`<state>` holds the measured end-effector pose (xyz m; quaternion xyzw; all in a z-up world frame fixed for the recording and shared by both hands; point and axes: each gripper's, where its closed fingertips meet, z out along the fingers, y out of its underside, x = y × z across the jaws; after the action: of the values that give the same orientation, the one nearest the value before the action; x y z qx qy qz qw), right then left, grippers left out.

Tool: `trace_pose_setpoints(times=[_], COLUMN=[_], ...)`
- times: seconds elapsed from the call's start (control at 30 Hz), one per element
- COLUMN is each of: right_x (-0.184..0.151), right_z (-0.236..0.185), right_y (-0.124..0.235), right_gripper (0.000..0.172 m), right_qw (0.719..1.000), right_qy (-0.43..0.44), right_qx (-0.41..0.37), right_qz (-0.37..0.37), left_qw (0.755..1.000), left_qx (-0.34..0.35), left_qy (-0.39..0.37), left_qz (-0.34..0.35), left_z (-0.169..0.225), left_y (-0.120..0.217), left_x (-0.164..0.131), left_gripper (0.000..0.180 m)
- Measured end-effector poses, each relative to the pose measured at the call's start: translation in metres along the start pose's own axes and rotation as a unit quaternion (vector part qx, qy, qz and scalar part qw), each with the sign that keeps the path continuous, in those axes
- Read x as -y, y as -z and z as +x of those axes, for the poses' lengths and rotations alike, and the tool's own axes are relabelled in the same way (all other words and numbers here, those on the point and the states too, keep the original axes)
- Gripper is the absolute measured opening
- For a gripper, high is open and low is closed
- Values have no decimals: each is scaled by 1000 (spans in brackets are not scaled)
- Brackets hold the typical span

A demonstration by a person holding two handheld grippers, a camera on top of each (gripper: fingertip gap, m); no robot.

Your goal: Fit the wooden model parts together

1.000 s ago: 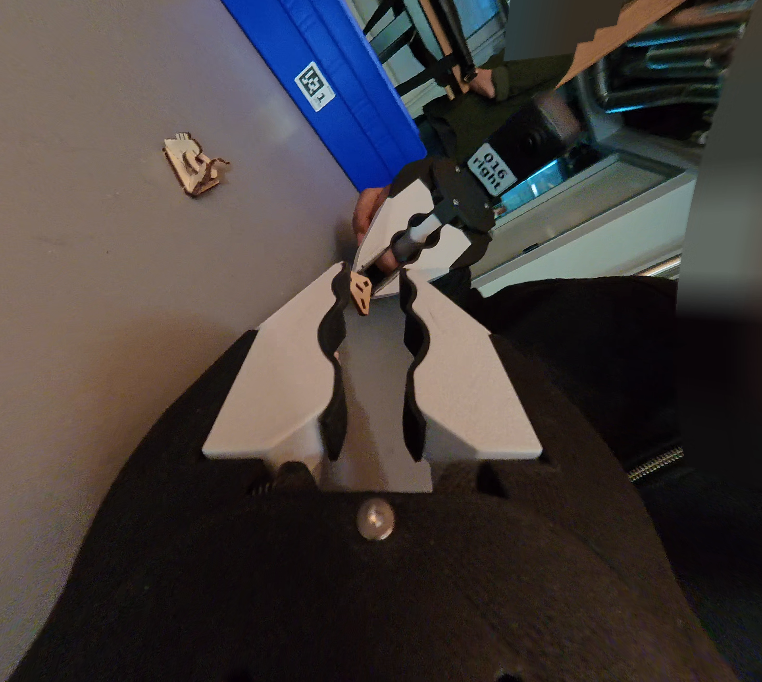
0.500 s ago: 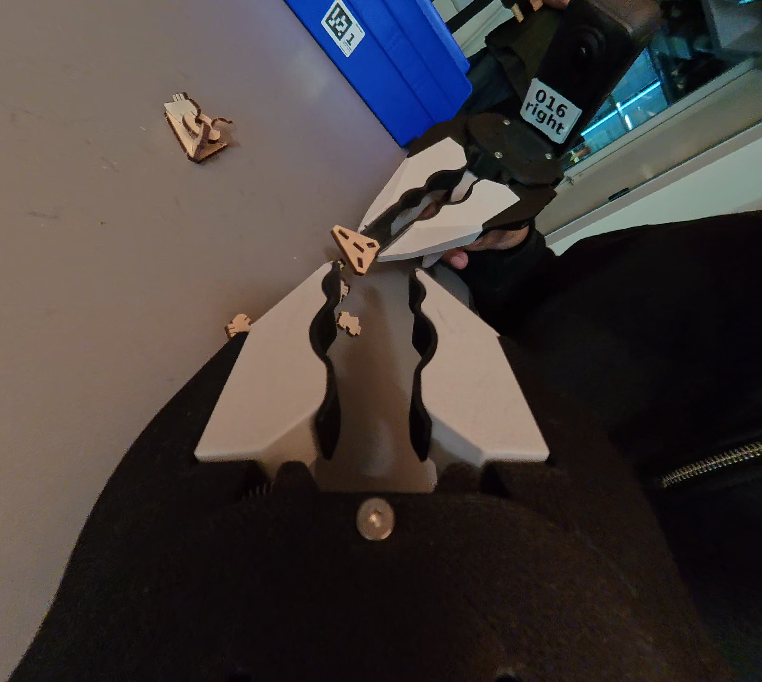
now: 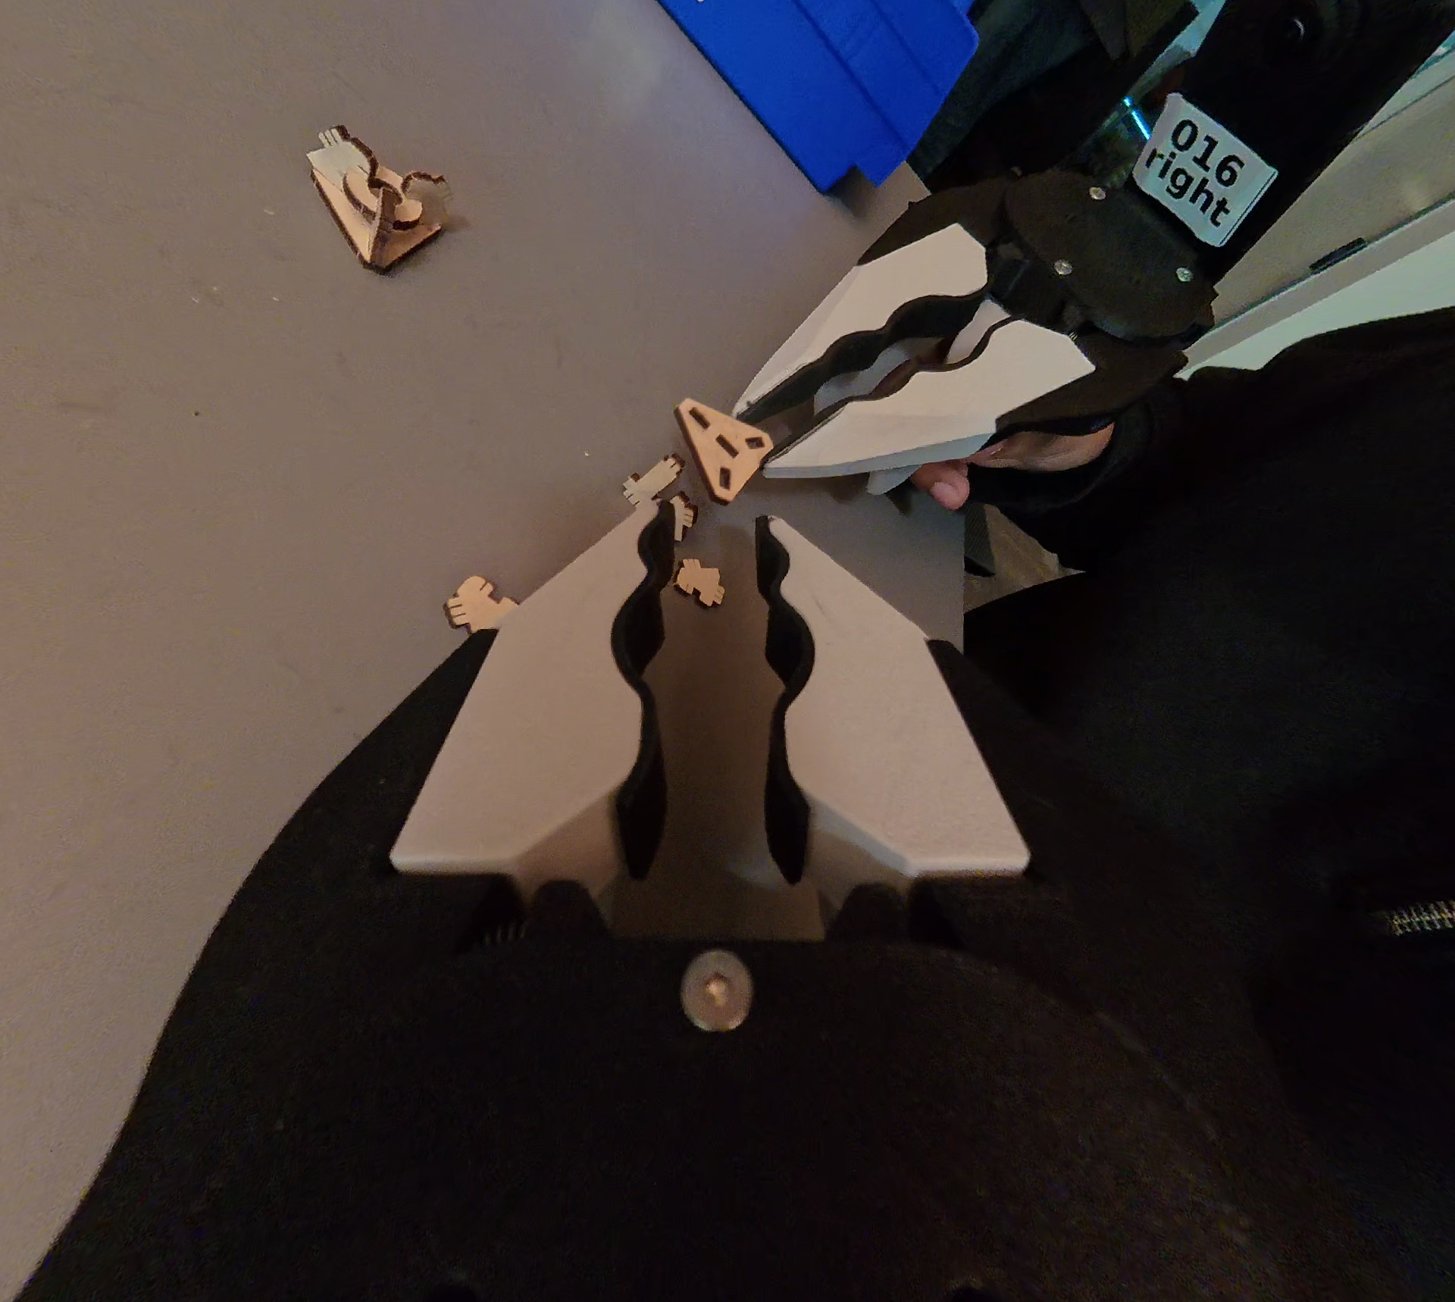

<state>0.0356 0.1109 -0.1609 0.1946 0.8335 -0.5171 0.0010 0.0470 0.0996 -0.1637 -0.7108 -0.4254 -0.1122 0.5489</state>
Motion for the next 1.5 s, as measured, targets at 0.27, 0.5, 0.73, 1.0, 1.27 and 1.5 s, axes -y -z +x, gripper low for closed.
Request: trace_pose_setpoints(times=[0.27,0.5,0.73,1.0,1.27,1.5], right_x=[0,2,10,-14,-4,-3], right_z=[-1,0,2,-66,-70,-68], right_y=[-2,0,11,31,46,49], right_gripper=[10,10,11,10,10,10], right_qw=[1000,1000,999,956,933,916], right_qy=[-6,-16,24,194,284,347], right_qx=[8,14,34,221,223,201], right_qz=[-3,5,33,-16,0,-1], left_qw=[1000,999,997,961,962,956], left_qx=[-8,-32,-47,-230,-267,-288], left_qy=[3,18,12,57,41,54], left_qz=[2,33,63,141,45,-5], left_z=[1,3,7,46,69,78], left_y=[0,7,13,37,17,9], left_x=[0,7,15,34,8,-8], left_gripper=[15,16,17,7,28,13])
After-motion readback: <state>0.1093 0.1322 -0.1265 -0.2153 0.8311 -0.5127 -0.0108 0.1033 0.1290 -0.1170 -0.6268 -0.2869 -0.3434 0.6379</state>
